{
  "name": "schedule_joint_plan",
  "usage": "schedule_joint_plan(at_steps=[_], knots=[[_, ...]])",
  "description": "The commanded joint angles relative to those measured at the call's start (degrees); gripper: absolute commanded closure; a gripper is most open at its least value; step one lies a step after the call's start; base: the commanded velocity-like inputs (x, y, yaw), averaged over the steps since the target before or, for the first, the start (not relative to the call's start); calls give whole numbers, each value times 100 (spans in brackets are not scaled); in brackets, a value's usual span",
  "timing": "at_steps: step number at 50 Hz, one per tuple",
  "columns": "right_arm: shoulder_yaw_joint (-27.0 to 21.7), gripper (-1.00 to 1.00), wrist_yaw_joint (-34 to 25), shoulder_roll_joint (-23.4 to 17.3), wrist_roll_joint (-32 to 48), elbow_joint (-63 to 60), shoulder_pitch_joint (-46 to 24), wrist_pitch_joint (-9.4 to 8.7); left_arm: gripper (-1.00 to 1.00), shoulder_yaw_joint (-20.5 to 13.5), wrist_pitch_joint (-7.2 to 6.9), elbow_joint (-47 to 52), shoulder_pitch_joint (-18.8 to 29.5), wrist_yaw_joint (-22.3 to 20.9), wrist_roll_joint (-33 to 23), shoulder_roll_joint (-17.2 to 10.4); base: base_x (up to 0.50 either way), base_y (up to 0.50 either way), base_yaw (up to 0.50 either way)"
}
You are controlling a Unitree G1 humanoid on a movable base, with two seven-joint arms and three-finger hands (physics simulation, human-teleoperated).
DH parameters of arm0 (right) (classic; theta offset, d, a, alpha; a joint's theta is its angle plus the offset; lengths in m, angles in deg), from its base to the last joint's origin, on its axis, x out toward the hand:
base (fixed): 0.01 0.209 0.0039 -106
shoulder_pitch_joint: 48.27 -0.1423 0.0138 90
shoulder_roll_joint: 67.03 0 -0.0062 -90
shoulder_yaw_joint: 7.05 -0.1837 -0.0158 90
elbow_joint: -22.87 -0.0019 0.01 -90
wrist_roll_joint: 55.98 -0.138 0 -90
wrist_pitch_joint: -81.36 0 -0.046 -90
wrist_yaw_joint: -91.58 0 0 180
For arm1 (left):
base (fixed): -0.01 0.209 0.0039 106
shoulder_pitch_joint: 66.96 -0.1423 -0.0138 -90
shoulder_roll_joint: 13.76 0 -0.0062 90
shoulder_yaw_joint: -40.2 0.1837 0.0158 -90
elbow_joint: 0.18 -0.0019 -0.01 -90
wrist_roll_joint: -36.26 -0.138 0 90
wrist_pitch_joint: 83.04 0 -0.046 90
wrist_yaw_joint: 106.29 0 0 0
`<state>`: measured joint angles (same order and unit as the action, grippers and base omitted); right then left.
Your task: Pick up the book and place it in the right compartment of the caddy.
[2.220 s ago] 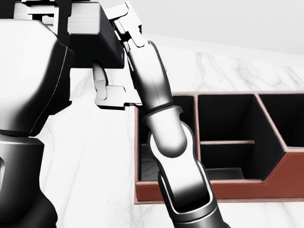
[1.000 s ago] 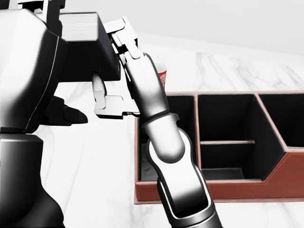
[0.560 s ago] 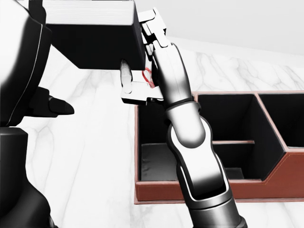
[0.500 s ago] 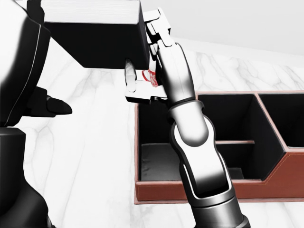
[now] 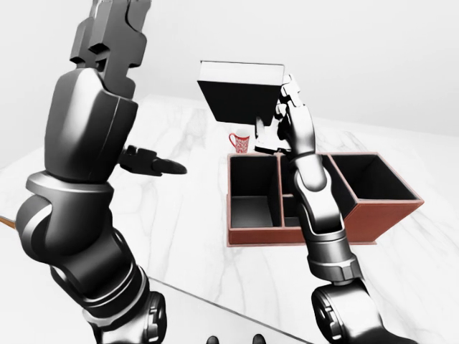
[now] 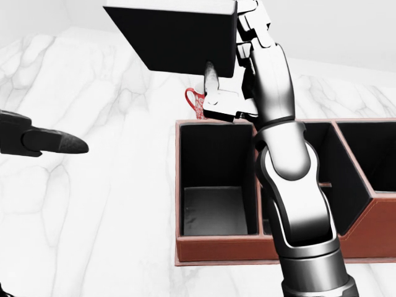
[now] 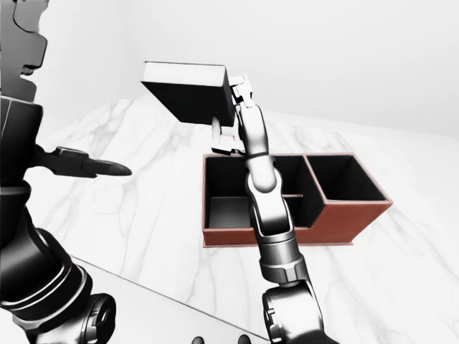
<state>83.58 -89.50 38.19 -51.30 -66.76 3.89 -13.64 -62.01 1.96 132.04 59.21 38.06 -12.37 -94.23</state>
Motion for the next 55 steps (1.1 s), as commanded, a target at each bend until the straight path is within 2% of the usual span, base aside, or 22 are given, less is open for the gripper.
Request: schedule_joint_plan(at_steps=[1,3,6,9,14,19,20,24,25,28,32,37,41,44,50,55], knots=[[-282,100,48,-327,-147,-241,-57,0,-100,-1117,0,-868,-1059,1828,4591,-1068,0,0,0],[-313,100,49,-372,-170,-237,-59,0,-100,-1201,0,-958,-1263,2160,5114,-1134,0,0,0],[-355,100,42,-445,-199,-284,-51,0,-100,-1207,0,-1136,-1581,2520,5541,-1189,0,0,0],[-401,100,30,-513,-228,-383,-76,0,-100,-1104,0,-1313,-1845,2651,5651,-1222,0,0,0],[-519,100,-4,-680,-262,-420,-31,0,-100,-1097,0,-1158,-2228,2800,5969,-1034,0,0,0],[-727,100,-10,-921,-383,-446,101,0,-100,-1016,0,-1175,-2615,2930,6073,-664,0,0,0],[-800,100,-10,-1003,-423,-515,70,0,-100,-941,0,-1275,-2761,2947,6075,-518,0,0,0],[-919,100,24,-1187,-557,-498,-6,0,-100,-751,0,-1619,-3002,3067,5960,-293,0,0,0],[-932,100,33,-1222,-571,-491,-1,0,-100,-694,0,-1765,-3039,3078,5898,-265,0,0,0],[-1020,100,42,-1333,-613,-528,99,0,-100,-595,265,-2132,-3107,3154,5966,-134,0,0,0],[-1141,100,62,-1459,-674,-372,225,0,-100,-421,436,-2124,-3197,3226,5896,-79,0,0,0],[-1282,100,90,-1621,-764,-242,321,0,-100,-301,423,-2022,-3190,3253,5859,-55,0,0,0],[-1473,100,138,-1843,-887,-123,356,0,-100,-164,488,-1998,-3154,3238,5668,-21,0,0,0],[-1622,100,159,-2045,-1014,-51,363,0,-100,-164,523,-2058,-3116,3231,5687,-15,0,0,0],[-1909,100,136,-2496,-1246,-14,349,0,-100,-181,481,-2023,-3137,3208,5711,-28,0,0,0],[-2027,100,17,-2705,-1346,261,421,0,-100,-184,496,-2048,-3140,3195,5729,-22,0,0,0]])
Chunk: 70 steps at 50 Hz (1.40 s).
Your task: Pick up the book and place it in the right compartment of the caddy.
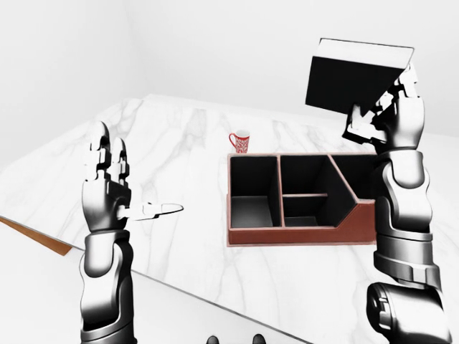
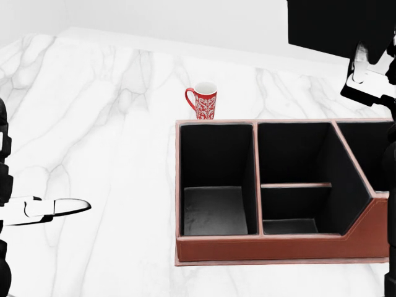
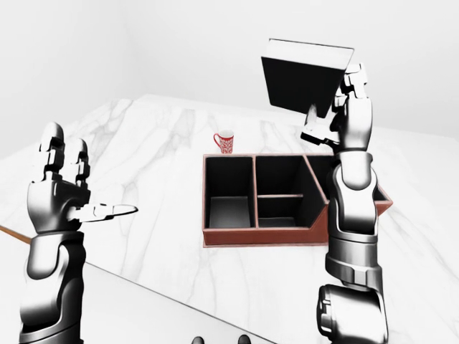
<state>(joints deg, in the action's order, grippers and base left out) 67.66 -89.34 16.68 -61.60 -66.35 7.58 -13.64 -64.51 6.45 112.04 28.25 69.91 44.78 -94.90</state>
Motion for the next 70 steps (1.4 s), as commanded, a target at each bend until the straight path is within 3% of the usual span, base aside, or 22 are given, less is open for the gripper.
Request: schedule_joint_plan(at_steps=[1,9,16,32,36,51,53,55,60,67,69,70], knots=[[-466,100,-49,-629,-313,315,63,0,-100,84,53,-71,-38,6,4,49,0,0,0],[-542,100,-282,-926,-286,875,-4,0,-100,163,126,-190,-14,4,-29,79,0,0,0],[-551,100,-321,-930,-219,1049,113,0,-100,184,109,-176,4,11,-19,77,0,0,0],[-580,100,-303,-934,-188,1342,233,0,-100,287,230,-267,9,33,-88,131,0,0,0],[-593,100,-299,-947,-180,1496,260,0,-100,337,316,-354,10,43,-133,155,0,0,0],[-734,100,-313,-1251,-262,2022,248,0,-100,348,318,-388,9,45,-147,148,0,0,0],[-732,100,-345,-1293,-254,2091,263,49,-100,347,323,-386,-4,39,-150,148,0,0,0],[-772,100,-400,-1327,-272,2299,300,265,-100,343,331,-395,-9,36,-153,149,0,0,0],[-741,100,-394,-1353,-293,2676,292,577,-100,377,423,-508,-10,35,-176,174,0,0,0],[-608,100,-382,-1231,-253,2872,294,804,-100,380,454,-544,-15,31,-166,171,0,0,0],[-619,100,-366,-1253,-274,2484,315,421,-100,390,495,-575,-31,26,-171,179,0,0,0],[-624,100,-367,-1240,-268,2419,329,370,-100,393,509,-585,-37,27,-173,184,0,0,0]])
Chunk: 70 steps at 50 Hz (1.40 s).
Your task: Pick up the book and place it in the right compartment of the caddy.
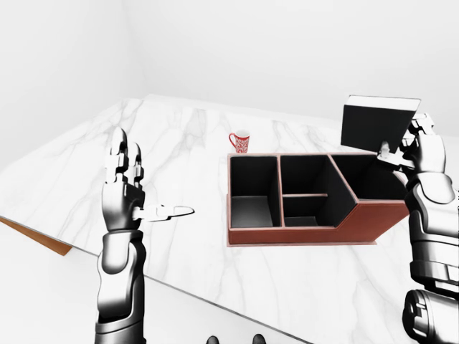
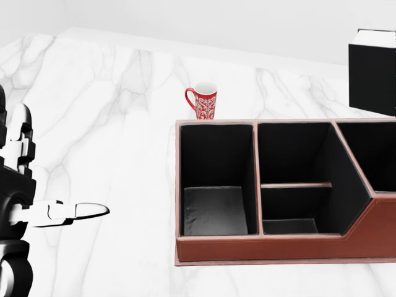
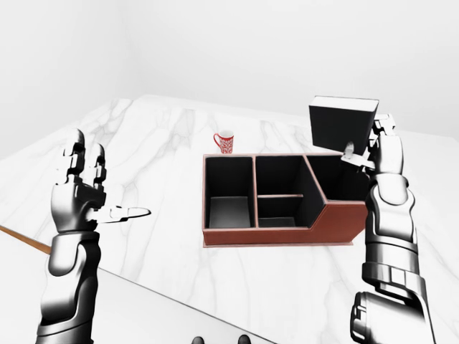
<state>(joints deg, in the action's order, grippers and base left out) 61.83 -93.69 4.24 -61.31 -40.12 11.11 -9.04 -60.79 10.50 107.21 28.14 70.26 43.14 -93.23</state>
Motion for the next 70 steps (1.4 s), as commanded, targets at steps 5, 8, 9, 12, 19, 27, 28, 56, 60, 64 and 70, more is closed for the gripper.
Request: schedule_joint_plan(at_steps=[5,8,9,12,19,27,28,56,60,64,70], knots=[[-51,100,50,72,-241,-250,14,-98,-100,33,112,-109,-39,-5,-5,26,0,0,0],[-66,100,38,75,-247,-257,17,-106,-100,36,112,-106,-46,-3,-6,28,0,0,0],[-68,100,43,75,-244,-266,18,-117,-100,39,113,-106,-50,-7,-10,27,0,0,0],[-71,100,38,71,-241,-190,-4,-64,-100,28,99,-106,-43,-1,-4,23,0,0,0],[-89,100,46,70,-257,-215,49,-60,-100,52,92,-123,-23,9,-29,29,0,0,0],[-87,100,54,67,-235,-156,19,-44,-100,31,111,-134,-40,-6,-23,19,0,0,0],[-78,100,61,69,-225,-123,21,-19,-100,26,119,-143,-40,-5,-21,19,0,0,0],[-317,100,-60,109,-153,-588,626,75,-100,33,146,-230,-30,8,-24,19,0,0,0],[-367,100,-64,128,-159,-665,682,53,-100,28,146,-271,-35,2,-13,20,0,0,0],[-409,100,-68,134,-252,-818,680,-5,-100,36,146,-310,-44,-4,-10,24,0,0,0],[-479,100,-50,144,-393,-1140,705,-144,-100,34,146,-368,-50,-9,7,25,0,0,0]])
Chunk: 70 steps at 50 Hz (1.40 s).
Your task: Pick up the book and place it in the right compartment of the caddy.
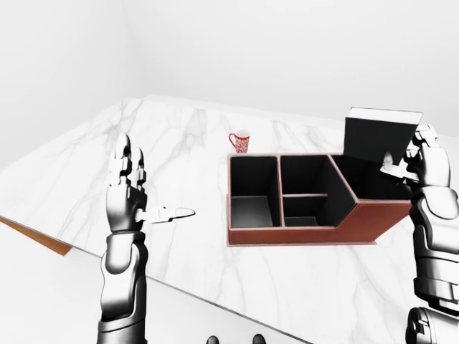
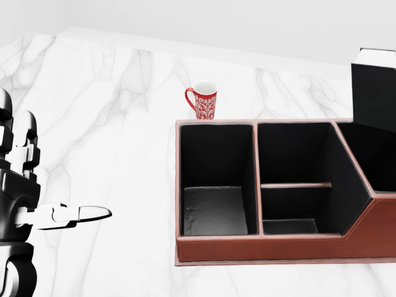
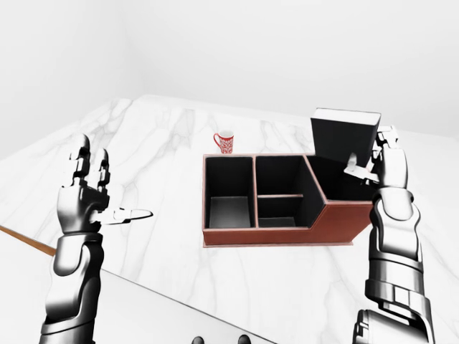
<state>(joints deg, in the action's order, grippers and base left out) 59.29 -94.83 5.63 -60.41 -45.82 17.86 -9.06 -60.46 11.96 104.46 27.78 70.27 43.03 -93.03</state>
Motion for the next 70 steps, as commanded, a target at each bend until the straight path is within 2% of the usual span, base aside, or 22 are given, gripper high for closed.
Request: schedule_joint_plan(at_steps=[1,3,4,6,29,38,41,46,47,52,56,59,61,64,66,69,70], knots=[[-201,100,66,-3,-456,-655,35,-226,-100,3,0,-110,-10,-13,19,3,0,0,0],[-212,100,41,-8,-442,-874,65,-343,-100,0,0,-102,-8,-12,26,0,0,0,0],[-242,100,76,-17,-424,-1042,71,-458,-100,-4,0,-107,-6,-13,33,-2,0,0,0],[-364,100,85,-63,-610,-1551,18,-458,-100,-7,0,-124,-8,-19,35,-6,0,0,0],[-378,100,71,-49,-593,-1559,13,-458,-100,-7,0,-125,-8,-18,36,-7,0,0,0],[-343,100,94,-390,-653,-660,-364,-458,-100,-45,0,-235,-14,-25,56,-18,0,0,0],[-306,100,137,-419,-645,-451,-396,-336,-100,-41,0,-279,-1,-31,46,-28,0,0,0],[-312,100,136,-414,-680,-501,-307,-313,-100,-55,0,-318,-32,-47,57,-34,0,0,0],[-285,100,132,-394,-645,-384,-315,-198,-100,-53,0,-298,-31,-43,58,-33,0,0,0],[-203,100,136,-385,-578,-86,-375,12,-100,-34,0,-330,-35,-51,35,-22,0,0,0],[-183,100,125,-365,-569,-66,-353,18,-100,-37,0,-360,-27,-55,38,-25,0,0,0],[-195,100,93,-308,-551,-184,-239,23,-100,-25,0,-23,-43,-3,39,-28,0,0,0],[-197,100,83,-319,-535,-104,-275,45,-100,-22,-74,103,-59,11,28,-18,0,0,0],[-223,100,68,-316,-552,-194,-220,15,-100,-28,0,25,-82,-12,13,1,0,0,0],[-240,100,59,-308,-558,-282,-178,-30,-100,-31,-41,65,-65,-3,11,-5,0,0,0],[-256,100,32,-281,-544,-283,-133,6,-100,-13,-134,147,-59,16,-7,2,0,0,0],[-257,100,22,-265,-532,-293,-101,21,-100,-18,-114,127,-63,8,-5,4,0,0,0]])
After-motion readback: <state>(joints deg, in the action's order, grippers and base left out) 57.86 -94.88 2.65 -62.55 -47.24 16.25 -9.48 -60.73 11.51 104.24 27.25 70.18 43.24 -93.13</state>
